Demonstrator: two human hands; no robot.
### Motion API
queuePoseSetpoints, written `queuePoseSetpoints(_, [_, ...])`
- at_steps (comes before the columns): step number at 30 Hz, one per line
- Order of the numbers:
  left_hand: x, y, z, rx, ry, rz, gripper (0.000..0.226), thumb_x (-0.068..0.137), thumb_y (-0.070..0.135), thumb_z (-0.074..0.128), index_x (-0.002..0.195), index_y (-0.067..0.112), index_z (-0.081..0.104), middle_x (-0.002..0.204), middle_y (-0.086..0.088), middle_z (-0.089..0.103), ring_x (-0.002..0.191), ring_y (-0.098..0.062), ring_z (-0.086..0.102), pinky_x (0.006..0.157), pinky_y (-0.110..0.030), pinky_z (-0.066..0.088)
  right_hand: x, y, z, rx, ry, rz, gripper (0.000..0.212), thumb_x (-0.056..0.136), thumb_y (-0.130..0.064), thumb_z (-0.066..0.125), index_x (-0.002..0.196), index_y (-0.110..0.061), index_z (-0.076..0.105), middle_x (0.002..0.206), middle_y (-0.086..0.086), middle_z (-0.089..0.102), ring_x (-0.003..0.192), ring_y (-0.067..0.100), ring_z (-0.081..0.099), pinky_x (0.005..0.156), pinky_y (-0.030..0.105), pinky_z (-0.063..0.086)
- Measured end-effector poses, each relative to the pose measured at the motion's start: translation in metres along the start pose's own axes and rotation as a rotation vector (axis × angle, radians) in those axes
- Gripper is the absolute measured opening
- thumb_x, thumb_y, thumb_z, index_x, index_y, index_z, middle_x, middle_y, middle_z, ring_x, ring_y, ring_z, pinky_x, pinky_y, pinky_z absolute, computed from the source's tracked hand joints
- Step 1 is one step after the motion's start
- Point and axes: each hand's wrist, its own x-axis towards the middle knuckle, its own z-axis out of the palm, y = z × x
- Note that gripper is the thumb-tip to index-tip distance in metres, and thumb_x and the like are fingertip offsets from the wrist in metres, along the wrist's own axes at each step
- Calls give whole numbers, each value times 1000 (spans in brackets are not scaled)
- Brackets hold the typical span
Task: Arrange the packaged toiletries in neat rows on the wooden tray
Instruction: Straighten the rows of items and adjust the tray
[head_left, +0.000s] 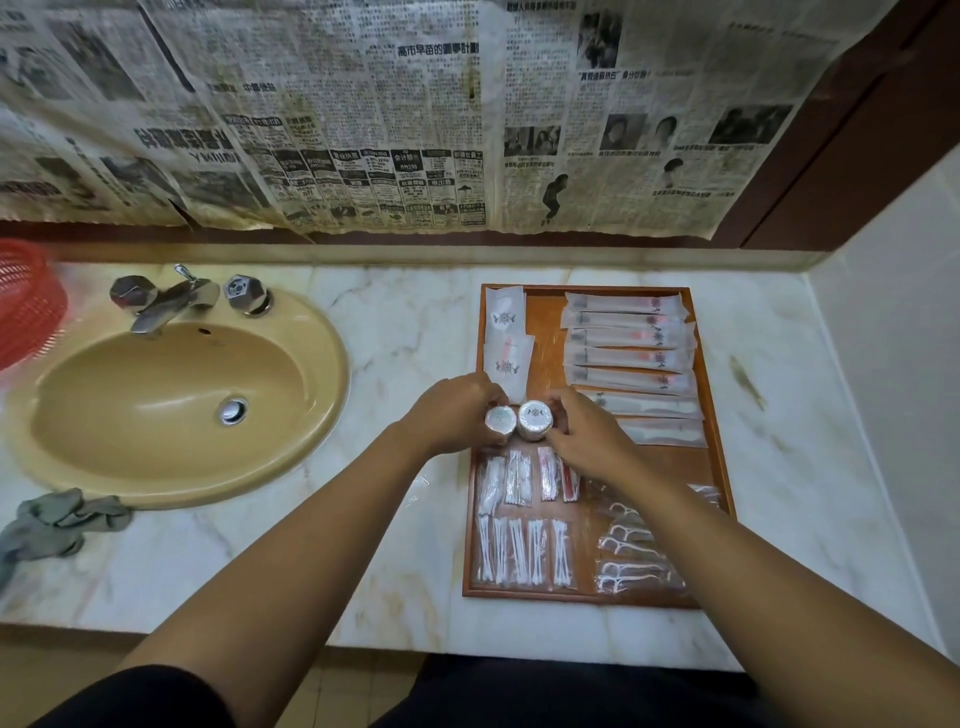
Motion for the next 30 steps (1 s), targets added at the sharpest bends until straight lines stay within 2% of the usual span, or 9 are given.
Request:
queuePoseSetpoints(5, [2, 3, 7, -14, 65, -49, 43, 76, 48, 81, 112, 26, 74, 105, 4, 65, 83, -18, 62, 63, -27, 43, 1, 2, 1, -7, -10, 8, 52, 93, -25, 64, 140, -26, 44, 137, -1, 57, 115, 22, 58, 100, 45, 49])
queuePoseSetpoints(9, [4, 3, 10, -56, 49, -64, 41, 77, 47, 82, 110, 25, 74, 104, 2, 65, 82, -17, 61, 59, -25, 40, 3, 3, 2, -20, -21, -3, 53, 90, -28, 67, 137, -29, 44, 126, -2, 59, 105, 21, 59, 91, 43, 52])
queuePoseSetpoints(13, [1, 3, 9, -58, 61, -42, 42, 77, 47, 82, 110, 22, 74, 103, 1, 68, 82, -17, 62, 66, -30, 52, 7, 2, 7, -16, 9, -53, 53, 85, -38, 76, 130, -29, 48, 121, -7, 56, 102, 15, 58, 87, 37, 54])
queuePoseSetpoints(17, [-3, 4, 12, -69, 99, -34, 54, 75, 54, 82, 115, 20, 71, 105, 3, 69, 84, -18, 64, 70, -30, 53, 13, 0, 11, -35, 70, -98, 39, 86, -43, 77, 118, -32, 57, 113, -11, 57, 99, 10, 55, 81, 30, 50])
queuePoseSetpoints(22, [-4, 5, 14, -25, 103, -58, 41, 79, 48, 79, 112, 23, 73, 104, 0, 68, 86, -21, 65, 68, -27, 46, 14, 2, 15, -50, 83, -104, 39, 86, -38, 78, 120, -29, 60, 117, -8, 59, 101, 13, 56, 81, 30, 48])
queuePoseSetpoints(25, [-5, 7, 18, -27, 130, -74, 47, 78, 56, 78, 111, 23, 72, 102, 1, 67, 83, -22, 66, 69, -31, 51, 14, 3, 16, -50, 89, -108, 38, 87, -36, 78, 119, -26, 61, 114, -6, 59, 99, 14, 56, 81, 31, 48])
queuePoseSetpoints(30, [-5, 6, 23, -34, 112, -112, 47, 79, 51, 77, 115, 22, 70, 108, -2, 66, 85, -21, 64, 69, -30, 49, 13, 1, 15, -38, 90, -107, 38, 87, -38, 77, 119, -29, 60, 112, -7, 59, 99, 15, 58, 82, 35, 51])
